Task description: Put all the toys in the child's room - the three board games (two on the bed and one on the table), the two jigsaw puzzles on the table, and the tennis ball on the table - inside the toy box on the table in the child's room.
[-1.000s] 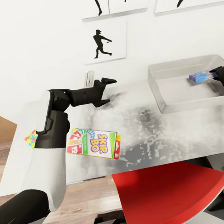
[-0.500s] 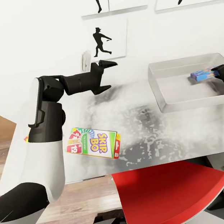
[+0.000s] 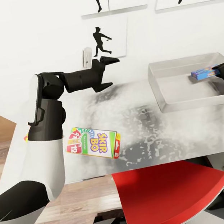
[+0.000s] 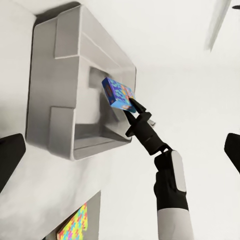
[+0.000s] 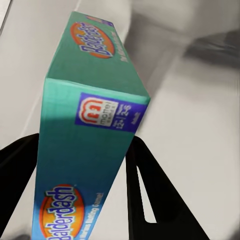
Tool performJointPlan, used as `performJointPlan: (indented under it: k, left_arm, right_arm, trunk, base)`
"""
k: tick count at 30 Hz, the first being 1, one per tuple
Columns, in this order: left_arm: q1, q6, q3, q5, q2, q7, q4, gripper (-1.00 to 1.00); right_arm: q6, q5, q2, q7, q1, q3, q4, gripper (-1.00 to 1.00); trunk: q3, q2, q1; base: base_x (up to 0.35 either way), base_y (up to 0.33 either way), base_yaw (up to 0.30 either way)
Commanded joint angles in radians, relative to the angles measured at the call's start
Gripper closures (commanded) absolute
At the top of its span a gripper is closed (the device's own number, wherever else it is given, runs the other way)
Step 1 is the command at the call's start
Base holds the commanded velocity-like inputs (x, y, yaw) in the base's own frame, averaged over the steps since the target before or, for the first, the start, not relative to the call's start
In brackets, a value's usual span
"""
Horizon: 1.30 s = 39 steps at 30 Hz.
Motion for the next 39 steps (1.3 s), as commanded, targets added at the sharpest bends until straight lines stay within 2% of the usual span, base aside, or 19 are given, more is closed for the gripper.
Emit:
performJointPlan:
  k: [1, 20, 32, 39]
  left_arm:
    - [-0.001, 0.000, 0.001, 0.009, -0.001, 0.010, 0.000, -1.00]
    - [-0.007, -0.001, -0.001, 0.010, -0.001, 0.010, -0.001, -1.00]
    - [-0.014, -0.001, -0.001, 0.011, -0.001, 0.010, 0.001, -1.00]
    - [-0.016, -0.001, -0.002, 0.010, -0.001, 0.011, 0.002, -1.00]
  right_arm:
    - [0.003, -0.012, 0.000, -0.009, -0.001, -0.003, -0.002, 1.00]
    - [0.003, -0.011, -0.002, -0.011, -0.002, -0.004, -0.004, 1.00]
    - [0.003, -0.016, -0.022, -0.019, -0.004, -0.008, -0.004, 1.00]
    - [0.003, -0.049, -0.027, -0.021, -0.005, -0.009, -0.004, 1.00]
  trunk:
    - [-0.002, -0.002, 0.001]
    - [-0.026, -0.002, 0.001]
    - [-0.036, -0.002, 0.001]
    - [-0.037, -0.002, 0.001]
  base:
    - [0.000, 0.000, 0.000]
    - [0.000, 0.000, 0.000]
    - [0.000, 0.000, 0.000]
    - [0.000, 0.000, 0.000]
